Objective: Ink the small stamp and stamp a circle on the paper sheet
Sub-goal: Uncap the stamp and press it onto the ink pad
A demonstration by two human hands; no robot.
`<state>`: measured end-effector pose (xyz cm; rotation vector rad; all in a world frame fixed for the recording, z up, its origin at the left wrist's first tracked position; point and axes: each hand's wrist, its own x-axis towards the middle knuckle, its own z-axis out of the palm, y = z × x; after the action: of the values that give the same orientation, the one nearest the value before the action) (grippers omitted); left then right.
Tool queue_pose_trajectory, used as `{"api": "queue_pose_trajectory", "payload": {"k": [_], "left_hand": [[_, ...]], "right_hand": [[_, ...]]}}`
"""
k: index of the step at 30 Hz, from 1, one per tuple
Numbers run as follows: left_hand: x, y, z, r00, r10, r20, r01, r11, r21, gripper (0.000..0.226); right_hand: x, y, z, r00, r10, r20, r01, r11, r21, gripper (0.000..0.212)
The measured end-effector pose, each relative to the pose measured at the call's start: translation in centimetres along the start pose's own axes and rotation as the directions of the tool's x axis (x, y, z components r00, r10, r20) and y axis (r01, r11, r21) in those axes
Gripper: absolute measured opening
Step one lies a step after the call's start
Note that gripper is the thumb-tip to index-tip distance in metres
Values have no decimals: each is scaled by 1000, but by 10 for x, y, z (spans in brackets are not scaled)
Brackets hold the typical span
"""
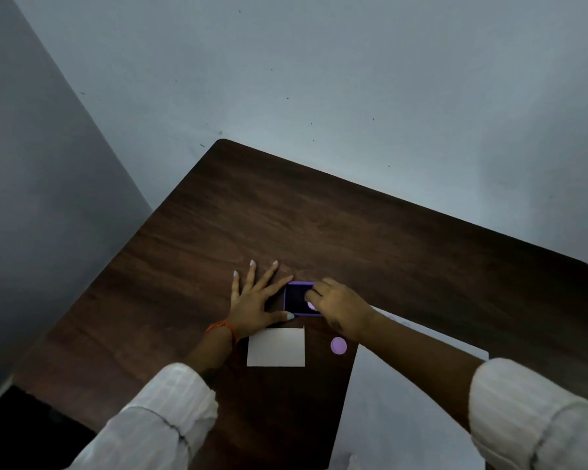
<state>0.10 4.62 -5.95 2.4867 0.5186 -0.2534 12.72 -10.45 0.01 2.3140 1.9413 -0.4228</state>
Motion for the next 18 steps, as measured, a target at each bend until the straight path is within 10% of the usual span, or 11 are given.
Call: {"api": "queue_pose_trajectory", "payload": {"k": [8, 13, 18], "left_hand": [[-1, 4, -4, 999, -16, 36, 15, 1000, 27, 95], [-2, 9, -8, 998, -38, 49, 36, 998, 47, 103], [-5, 14, -3, 998, -56, -15, 55, 998, -33, 102]], "right_hand": [[-6, -6, -1, 963, 260, -70, -210, 889, 408, 25], [-40, -7, -19, 726, 688, 7, -190, 190, 963, 20], [-100, -4, -26, 750, 575, 328, 164, -641, 749, 20]]}}
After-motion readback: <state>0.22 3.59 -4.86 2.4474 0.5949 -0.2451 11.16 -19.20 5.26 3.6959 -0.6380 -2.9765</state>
